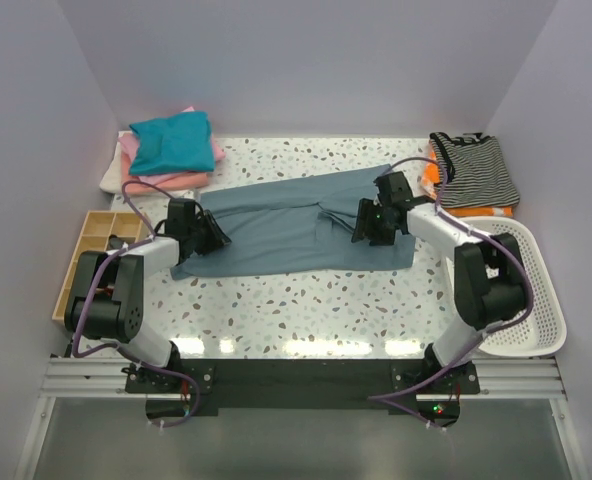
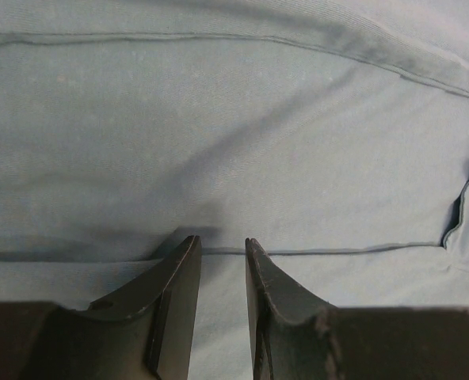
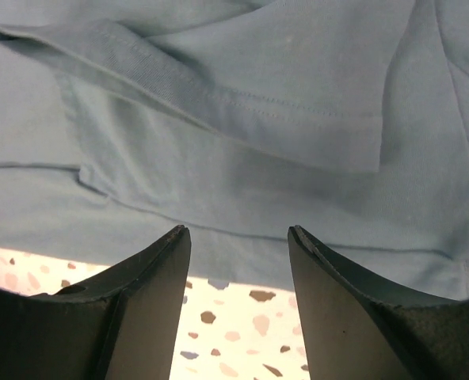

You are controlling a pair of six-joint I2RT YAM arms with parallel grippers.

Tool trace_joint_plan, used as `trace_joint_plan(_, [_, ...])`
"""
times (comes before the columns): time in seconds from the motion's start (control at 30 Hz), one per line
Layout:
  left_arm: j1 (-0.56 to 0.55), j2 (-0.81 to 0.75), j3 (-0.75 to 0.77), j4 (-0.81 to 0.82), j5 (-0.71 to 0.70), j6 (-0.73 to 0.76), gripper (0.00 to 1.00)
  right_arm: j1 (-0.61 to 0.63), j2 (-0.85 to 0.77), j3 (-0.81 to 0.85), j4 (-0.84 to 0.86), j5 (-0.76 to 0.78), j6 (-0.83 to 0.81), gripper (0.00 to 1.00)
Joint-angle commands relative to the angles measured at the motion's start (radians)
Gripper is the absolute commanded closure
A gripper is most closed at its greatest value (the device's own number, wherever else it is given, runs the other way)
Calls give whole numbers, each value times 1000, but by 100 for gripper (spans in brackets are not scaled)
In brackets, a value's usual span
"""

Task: Fold and stack the t-shirts
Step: Fold the other side of the tshirt into a rectangle

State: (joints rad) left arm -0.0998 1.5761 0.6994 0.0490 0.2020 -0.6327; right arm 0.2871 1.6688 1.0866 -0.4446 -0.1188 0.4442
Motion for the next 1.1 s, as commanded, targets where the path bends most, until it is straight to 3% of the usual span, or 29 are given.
trace_joint_plan(0.0, [-6, -1, 25, 11, 7, 27, 66, 3, 78, 78, 21, 16, -2, 43])
trace_joint_plan(0.43, [-6, 24, 41, 2, -16, 31, 66, 3, 212, 223, 34, 79, -24, 43])
trace_joint_plan(0.83, [-8, 35, 49, -14, -39, 47, 66, -2, 414, 528, -2, 122, -55, 42])
trace_joint_plan(1.07, [-6, 35, 43, -11, -36, 47, 67, -2, 439, 651, -14, 128, -82, 43])
